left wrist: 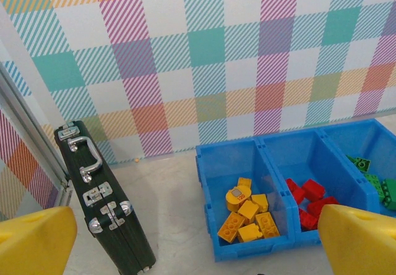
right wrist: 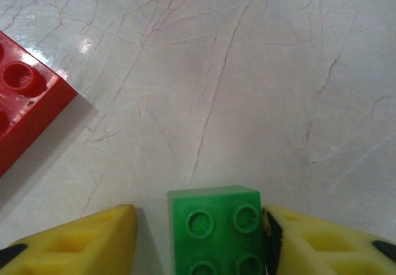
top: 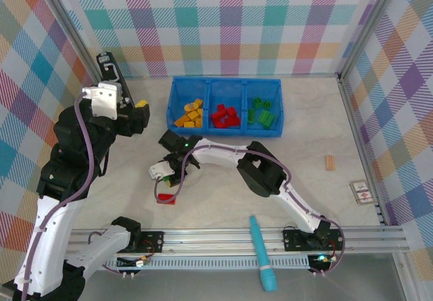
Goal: Sort the legos into containers by color
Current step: Pick up the lego from the middle-left of the table, then place the lego in the container.
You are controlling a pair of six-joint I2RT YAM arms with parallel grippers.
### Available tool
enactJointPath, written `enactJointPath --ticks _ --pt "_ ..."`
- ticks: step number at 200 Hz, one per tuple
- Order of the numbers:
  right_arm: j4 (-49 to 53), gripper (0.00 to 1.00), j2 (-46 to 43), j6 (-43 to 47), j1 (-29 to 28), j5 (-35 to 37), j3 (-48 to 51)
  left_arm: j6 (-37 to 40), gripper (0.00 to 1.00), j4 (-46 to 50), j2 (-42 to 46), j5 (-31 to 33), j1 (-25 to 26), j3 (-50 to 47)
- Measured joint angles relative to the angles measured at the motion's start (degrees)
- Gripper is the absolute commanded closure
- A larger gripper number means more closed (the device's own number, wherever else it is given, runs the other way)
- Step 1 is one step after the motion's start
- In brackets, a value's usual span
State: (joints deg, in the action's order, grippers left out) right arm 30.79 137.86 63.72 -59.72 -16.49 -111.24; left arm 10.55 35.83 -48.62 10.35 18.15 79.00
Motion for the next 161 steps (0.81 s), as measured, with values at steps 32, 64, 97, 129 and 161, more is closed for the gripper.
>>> enactJointPath --ticks 32,64,97,129,161 --pt "1.5 0.6 0.5 -0.6 0.0 0.2 -1.1 0.0 0.0 0.0 0.0 0.1 0.0 0.0" --pt "1.3 0.65 -0.4 -1.3 0.4 1.4 -0.2 0.0 0.0 0.0 -0.3 0.3 0.0 0.0" --pt "1.9 0.68 -7.1 -2.3 3.0 5.7 7.3 -0.3 0.0 0.1 -1.9 -0.2 0.0 0.0" --pt "2.3 0.7 -21.8 -4.7 7.8 9.1 18.0 -1.4 0.0 2.5 -6.8 -2.4 0.0 3.2" --pt "1.0 0.69 -39.3 -7.0 14.1 12.0 24.8 -3.8 0.0 3.7 -13.2 -6.1 0.0 5.4"
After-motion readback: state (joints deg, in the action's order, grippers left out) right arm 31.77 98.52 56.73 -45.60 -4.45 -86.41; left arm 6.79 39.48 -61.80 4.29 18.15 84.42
